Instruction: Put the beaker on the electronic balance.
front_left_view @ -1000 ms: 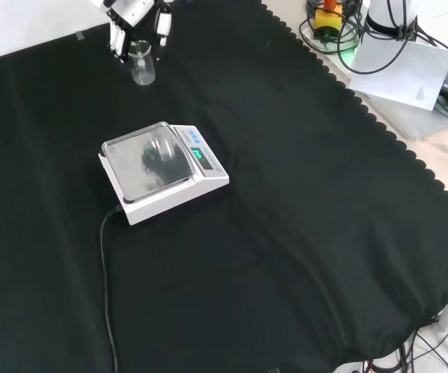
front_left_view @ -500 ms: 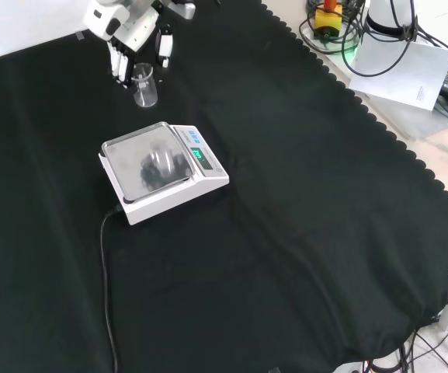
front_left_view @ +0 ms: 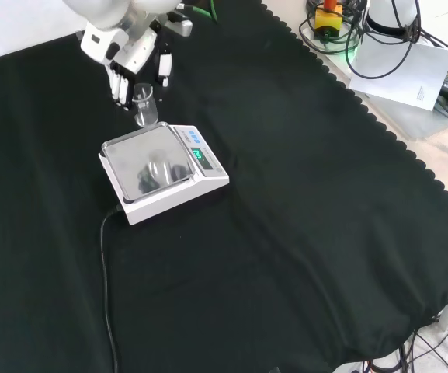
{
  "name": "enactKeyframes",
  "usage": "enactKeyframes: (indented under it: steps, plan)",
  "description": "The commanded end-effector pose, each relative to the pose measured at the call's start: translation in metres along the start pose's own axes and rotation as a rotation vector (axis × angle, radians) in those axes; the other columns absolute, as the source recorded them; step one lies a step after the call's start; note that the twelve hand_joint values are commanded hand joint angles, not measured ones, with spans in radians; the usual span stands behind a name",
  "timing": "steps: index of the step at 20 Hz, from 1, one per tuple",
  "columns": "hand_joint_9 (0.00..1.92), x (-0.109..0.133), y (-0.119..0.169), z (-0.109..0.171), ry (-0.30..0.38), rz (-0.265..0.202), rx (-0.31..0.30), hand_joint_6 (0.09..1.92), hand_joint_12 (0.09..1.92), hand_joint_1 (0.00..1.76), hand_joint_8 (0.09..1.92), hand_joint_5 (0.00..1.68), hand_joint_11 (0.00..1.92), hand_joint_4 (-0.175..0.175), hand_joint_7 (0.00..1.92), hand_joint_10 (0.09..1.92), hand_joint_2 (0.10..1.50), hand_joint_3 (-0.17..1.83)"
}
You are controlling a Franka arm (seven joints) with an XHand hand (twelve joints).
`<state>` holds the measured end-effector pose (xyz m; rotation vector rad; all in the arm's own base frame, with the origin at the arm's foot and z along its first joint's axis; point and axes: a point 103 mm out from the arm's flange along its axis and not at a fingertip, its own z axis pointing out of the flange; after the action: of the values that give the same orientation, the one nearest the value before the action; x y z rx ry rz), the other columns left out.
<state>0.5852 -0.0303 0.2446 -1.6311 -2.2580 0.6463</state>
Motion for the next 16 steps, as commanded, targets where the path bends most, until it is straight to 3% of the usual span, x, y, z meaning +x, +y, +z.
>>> enactKeyframes:
  steps: [1,16]
  plan:
    - [1.04,0.019,0.025,0.01,0.02,-0.063,0.005,1.11,0.8,1.15,0.9,0.92,1.08,-0.175,0.84,0.77,1.15,-0.01]
    - [1.04,0.009,0.046,0.036,0.082,-0.059,0.002,1.11,0.8,1.15,0.9,0.92,1.08,-0.175,0.86,0.78,1.15,-0.01]
